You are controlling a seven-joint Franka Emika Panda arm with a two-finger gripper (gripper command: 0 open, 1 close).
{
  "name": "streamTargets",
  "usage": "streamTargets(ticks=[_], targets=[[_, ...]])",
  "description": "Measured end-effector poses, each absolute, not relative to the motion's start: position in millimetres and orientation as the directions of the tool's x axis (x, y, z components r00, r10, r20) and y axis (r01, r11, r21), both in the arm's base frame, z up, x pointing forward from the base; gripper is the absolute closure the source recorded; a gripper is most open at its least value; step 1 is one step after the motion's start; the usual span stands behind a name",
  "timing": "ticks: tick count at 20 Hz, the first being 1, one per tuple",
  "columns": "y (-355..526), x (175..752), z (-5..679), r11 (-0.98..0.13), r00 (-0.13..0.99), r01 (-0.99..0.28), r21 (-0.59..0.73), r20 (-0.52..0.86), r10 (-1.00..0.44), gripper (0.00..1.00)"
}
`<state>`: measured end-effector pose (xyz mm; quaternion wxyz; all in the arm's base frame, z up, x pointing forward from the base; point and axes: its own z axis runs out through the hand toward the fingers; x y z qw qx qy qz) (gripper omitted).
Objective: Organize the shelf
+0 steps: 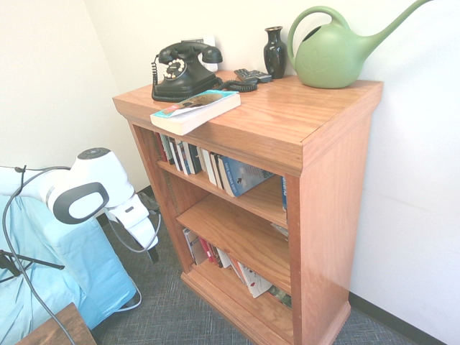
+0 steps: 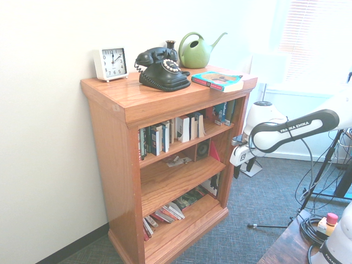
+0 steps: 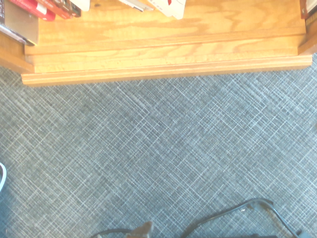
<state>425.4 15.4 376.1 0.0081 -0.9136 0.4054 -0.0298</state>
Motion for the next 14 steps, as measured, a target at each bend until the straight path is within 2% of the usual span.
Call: streamTargets(ticks=[5,9,14], targets=[[16.3,427.6,380.0,-0.7,0.696,-0.714,-0.011,0.095,-0.711,0.0],[7.0,433.7,405.1,-0.743,0.733,-0.664,0.078,0.264,-0.627,0.0],[10.7,438.1,470.6,-0.778,0.755,-0.596,0.198,0.47,-0.458,0.0]])
